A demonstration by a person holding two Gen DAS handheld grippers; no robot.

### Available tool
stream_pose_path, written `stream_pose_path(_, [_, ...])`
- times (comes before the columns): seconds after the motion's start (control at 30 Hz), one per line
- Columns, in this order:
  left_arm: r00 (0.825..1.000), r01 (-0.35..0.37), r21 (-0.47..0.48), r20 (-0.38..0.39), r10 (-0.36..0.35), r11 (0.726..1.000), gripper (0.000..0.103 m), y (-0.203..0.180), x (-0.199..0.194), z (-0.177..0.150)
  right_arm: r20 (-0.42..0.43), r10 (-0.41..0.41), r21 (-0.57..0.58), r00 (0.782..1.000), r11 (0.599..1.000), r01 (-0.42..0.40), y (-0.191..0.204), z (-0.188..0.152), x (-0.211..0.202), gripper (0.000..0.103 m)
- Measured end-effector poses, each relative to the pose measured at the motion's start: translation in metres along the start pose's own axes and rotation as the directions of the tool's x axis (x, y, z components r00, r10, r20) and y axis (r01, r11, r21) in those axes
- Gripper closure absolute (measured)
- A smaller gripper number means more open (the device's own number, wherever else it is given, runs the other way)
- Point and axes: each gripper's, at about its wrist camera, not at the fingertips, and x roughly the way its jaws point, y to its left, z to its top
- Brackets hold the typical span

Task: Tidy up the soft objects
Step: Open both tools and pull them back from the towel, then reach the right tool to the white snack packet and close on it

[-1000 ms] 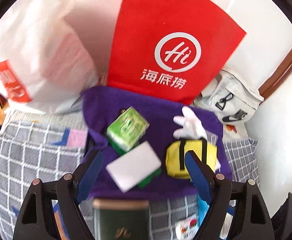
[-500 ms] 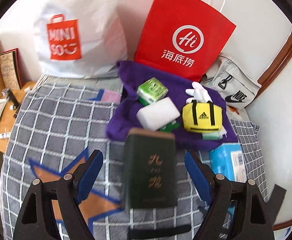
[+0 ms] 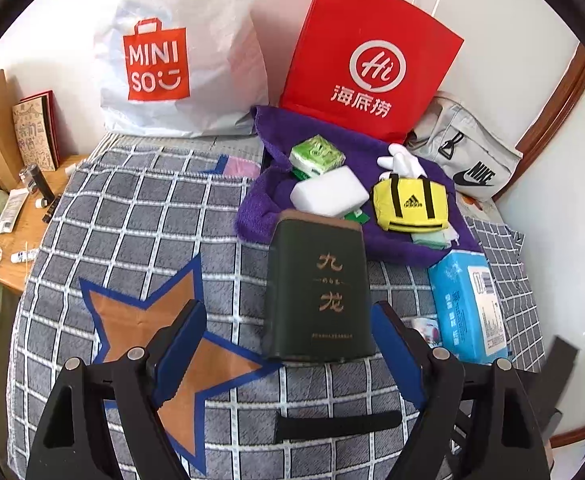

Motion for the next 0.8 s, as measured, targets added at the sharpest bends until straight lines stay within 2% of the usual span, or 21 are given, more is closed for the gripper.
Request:
stream_pose_path(0.2, [1.000, -0.008, -0.014, -0.026, 0.008, 1.000, 0.020, -0.003, -0.004, -0.022, 0.055, 0.131, 0.121, 0.990, 0.983, -0.136, -0.005, -0.018, -0.032, 0.102])
stream_pose_path(0.37, [0.999, -0.022, -0.016, -0.046, 0.021, 1.000, 0.020, -0.006, -0.011, -0.049, 0.080, 0.194, 0.144, 0.978, 0.968, -0.204, 0.004, -0.041, -0.054, 0.102])
stream_pose_path(0.57, [0.997, -0.025, -0.009, -0.079, 0.024, 1.000, 0.020, -0.012, -0.007, -0.078, 0.077, 0.203, 0.167, 0.976, 0.962, -0.214, 0.011, -0.079, -0.071, 0.102])
stream_pose_path(0.7, [0.995, 0.006, 0.012, -0.101, -0.005, 1.000, 0.020, -0.019, 0.004, -0.091, 0.067, 0.180, 0.195, 0.981, 0.962, -0.190, 0.008, -0.102, -0.076, 0.100])
stream_pose_path(0.8, [0.993, 0.007, 0.015, -0.117, -0.005, 1.000, 0.020, -0.023, 0.013, -0.095, 0.065, 0.175, 0.225, 0.982, 0.957, -0.185, -0.001, -0.116, -0.075, 0.090])
